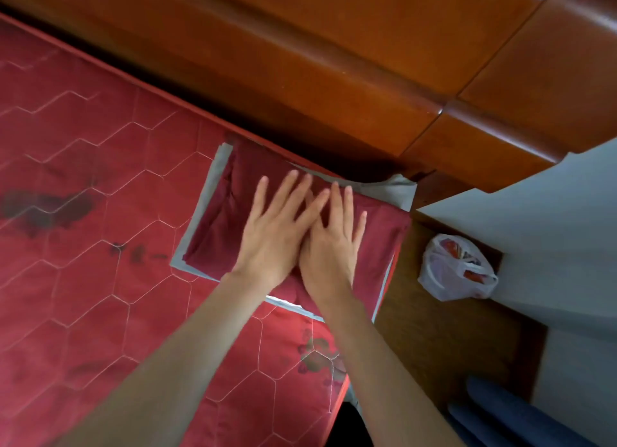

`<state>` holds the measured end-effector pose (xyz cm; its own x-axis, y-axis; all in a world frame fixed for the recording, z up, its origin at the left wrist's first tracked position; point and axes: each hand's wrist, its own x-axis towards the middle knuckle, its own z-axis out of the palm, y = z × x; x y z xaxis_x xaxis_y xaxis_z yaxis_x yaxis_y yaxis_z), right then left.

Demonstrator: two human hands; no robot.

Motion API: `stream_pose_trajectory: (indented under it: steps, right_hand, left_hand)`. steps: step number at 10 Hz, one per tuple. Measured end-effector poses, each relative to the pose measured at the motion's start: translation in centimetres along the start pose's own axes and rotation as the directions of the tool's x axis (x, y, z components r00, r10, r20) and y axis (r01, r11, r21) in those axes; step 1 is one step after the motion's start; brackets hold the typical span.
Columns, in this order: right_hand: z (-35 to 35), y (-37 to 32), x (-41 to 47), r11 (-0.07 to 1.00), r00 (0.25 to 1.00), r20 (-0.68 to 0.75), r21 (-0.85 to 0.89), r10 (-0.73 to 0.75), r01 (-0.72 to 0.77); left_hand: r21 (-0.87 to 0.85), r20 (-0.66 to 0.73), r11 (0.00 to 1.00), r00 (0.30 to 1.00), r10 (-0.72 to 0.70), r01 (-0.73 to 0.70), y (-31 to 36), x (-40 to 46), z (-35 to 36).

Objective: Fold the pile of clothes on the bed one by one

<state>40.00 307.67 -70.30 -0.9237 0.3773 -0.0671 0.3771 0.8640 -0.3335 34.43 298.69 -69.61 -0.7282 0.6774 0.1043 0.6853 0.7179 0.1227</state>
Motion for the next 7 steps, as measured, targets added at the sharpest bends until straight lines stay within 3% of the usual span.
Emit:
stream_pose_trajectory:
  steps: [1,2,3,4,5,6,7]
  right_hand:
    - [2.2,2.6,0.5,0.995,0.996,0.085,-0.096,0.007,0.001]
    - [3.6,6.2,0.0,0.984,0.999,0.043,-0.179,0.019,-0.011]
    - [4.6,8.3,0.0,0.983,0.993,-0.026,-0.141,0.113,-0.115]
    - [4.8,8.5,0.3,0.986,0.994,-0.012,-0.125,0.11,-0.111]
    - [3.5,7.9,0.3,0.986,0.99,0.094,-0.142,0.104,-0.09]
    - [1.1,7.8,1.4,0.982,0.949,0.297,-0.182,0.11,-0.056]
    - [-2.7,7.1,2.6,0.985,0.889,0.449,-0.169,0.088,-0.012]
  left_hand:
    - [0.093,0.118,0.984,0.98,-0.163,0.153,-2.8,-1.4,3.2]
    - [0.068,0.063,0.952,0.951,-0.303,0.299,-3.7,-2.9,5.7]
    - [0.067,0.024,0.915,0.916,-0.399,0.397,-3.7,-2.8,7.2]
    - [0.059,0.042,0.911,0.911,-0.41,0.408,-4.0,-2.5,7.2]
    - [0.058,0.117,0.9,0.892,-0.436,0.432,-3.7,-2.1,5.7]
    - [0.043,0.258,0.9,0.865,-0.43,0.434,-3.7,-1.1,2.9]
    - [0.142,0.462,0.914,0.791,-0.401,0.381,-4.0,-0.6,-1.4]
